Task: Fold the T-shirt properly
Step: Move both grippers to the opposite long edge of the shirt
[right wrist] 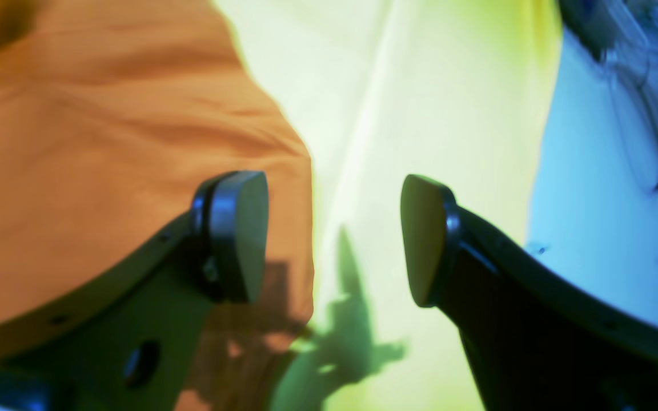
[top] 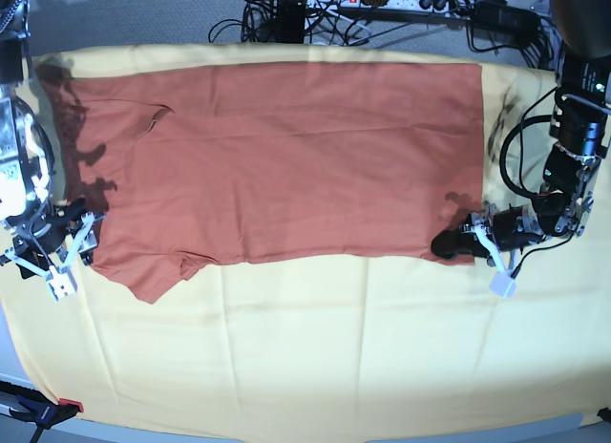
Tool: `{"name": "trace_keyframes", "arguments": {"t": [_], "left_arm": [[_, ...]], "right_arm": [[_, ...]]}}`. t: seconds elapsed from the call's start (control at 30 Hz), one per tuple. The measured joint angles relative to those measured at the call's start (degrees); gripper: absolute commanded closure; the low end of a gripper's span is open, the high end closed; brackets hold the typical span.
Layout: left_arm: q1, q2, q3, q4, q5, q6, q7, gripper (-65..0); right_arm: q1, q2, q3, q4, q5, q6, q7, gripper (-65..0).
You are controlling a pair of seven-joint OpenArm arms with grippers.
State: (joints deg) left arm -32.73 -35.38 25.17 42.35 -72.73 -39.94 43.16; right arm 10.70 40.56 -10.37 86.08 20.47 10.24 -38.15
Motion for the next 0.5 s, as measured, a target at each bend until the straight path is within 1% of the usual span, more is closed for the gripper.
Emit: {"name": "trace_keyframes", "arguments": {"t": [0.07,0.13,0.2,0.33,0.43,0.5], "left_arm": [[0.0,0.0,0.0,0.0,0.0,0.0,0.0,0.0],[0.1,0.0,0.0,0.0,-0.1,0.0,0.0,0.0],[0.2,0.0,0.0,0.0,-0.3,0.0,0.0,0.0],[0.2,0.0,0.0,0.0,-0.3,0.0,0.0,0.0],[0.2,0.0,0.0,0.0,-0.3,0.0,-0.1,0.0],[0.5,0.0,0.0,0.0,-0.4,0.0,-0.3,0.0]], "right_arm": [[3.7,-1.6,0.0,-6.7,3.2,0.2,-0.3,-39.4],[7.3,-2.7,0.1,-13.2,5.8,2.0,-0.2,-39.4],[10.5,-3.7,1.0,-18.9,9.5,5.0,-0.2,-39.4],[15.1,-5.7,5.3,-29.0,16.4,13.4,-0.2,-39.4],[17.3,-6.6,9.4,-35.8,19.4,17.2,-0.2,-39.4],[18.0,-7.0,11.9,-39.8,20.2,18.8,-0.2,-39.4]]}}
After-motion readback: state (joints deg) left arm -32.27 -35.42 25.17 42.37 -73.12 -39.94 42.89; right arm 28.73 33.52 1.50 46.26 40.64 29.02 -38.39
